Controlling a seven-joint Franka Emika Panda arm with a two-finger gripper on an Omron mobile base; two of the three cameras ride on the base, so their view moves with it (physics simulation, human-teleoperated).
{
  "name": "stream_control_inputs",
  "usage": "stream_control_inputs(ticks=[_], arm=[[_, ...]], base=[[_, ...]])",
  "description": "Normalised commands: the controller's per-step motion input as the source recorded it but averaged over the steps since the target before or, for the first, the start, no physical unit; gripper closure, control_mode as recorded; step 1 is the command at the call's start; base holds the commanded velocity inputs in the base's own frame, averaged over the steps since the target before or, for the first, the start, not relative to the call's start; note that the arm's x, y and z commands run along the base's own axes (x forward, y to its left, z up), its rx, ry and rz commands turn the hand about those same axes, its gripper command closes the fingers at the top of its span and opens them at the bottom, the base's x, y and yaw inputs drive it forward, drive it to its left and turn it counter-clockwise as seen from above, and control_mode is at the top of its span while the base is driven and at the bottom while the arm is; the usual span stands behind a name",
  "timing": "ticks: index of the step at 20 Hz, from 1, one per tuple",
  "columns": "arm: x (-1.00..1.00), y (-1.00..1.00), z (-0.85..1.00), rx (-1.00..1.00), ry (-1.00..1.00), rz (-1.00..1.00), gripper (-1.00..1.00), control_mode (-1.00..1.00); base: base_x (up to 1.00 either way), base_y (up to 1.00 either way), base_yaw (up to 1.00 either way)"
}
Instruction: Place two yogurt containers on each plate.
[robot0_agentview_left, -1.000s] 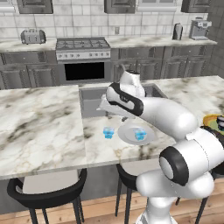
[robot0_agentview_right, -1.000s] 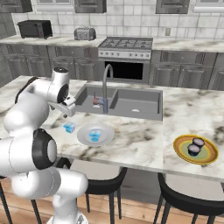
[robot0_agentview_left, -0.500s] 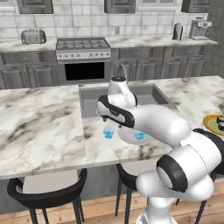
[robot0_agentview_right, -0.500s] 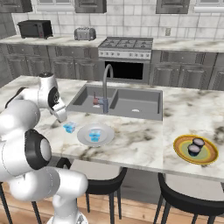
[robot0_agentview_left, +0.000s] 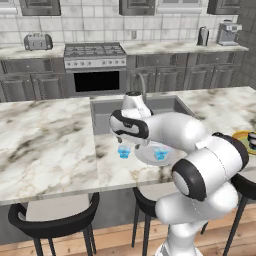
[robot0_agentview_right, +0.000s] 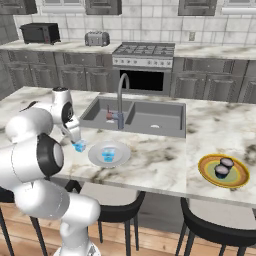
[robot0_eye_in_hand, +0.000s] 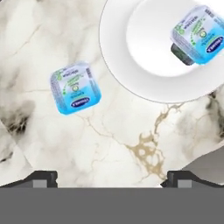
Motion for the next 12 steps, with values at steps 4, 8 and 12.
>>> stream_control_inputs(ticks=[4,8,12], arm=[[0.40,0.01,-0.24,0.00,0.17,0.00,-1.00,-1.00],[0.24,-0.01,-0.11,0.00,0.13,0.01,-1.00,-1.00],[0.22,0.00,-0.16,0.00,0.09,0.00,-1.00,-1.00]], base=[[0.00,0.00,0.00],[0.00,0.00,0.00],[0.00,0.00,0.00]])
